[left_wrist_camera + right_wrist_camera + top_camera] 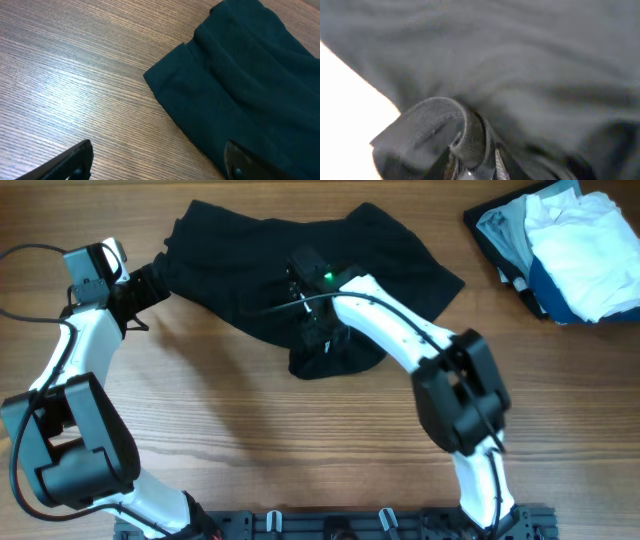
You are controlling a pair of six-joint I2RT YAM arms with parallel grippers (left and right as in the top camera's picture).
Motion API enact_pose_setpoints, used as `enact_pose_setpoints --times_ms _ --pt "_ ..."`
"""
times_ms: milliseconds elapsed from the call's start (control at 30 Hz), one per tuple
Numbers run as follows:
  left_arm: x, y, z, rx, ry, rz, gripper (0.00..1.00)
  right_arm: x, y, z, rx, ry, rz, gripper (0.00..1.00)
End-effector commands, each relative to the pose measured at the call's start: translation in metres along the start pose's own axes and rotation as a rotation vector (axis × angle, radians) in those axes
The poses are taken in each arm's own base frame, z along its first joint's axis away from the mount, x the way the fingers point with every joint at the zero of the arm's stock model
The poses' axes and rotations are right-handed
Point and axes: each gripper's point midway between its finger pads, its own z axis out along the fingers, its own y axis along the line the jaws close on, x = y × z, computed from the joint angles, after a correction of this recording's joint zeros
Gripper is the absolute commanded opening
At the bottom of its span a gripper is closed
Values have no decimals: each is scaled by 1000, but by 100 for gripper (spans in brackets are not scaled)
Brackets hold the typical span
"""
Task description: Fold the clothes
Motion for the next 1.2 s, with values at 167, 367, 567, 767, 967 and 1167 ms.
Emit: enact_pose_setpoints --times_ms 167,367,567,767,967,1167 --pt "-4 8 3 -37 -15 4 70 36 -15 -35 17 84 78 4" --pt "20 17 33 -52 51 22 75 76 -15 -10 6 207 112 4" --pt "32 15 44 -25 86 18 90 71 -21 -7 -13 153 157 4" --pt "12 0 47 44 6 35 93 70 -43 -7 -12 156 192 4" --pt "10 -14 66 40 59 -4 88 69 -50 -7 -11 155 209 4" --pt "4 -34 83 -60 87 58 83 70 -50 -7 -10 158 210 4"
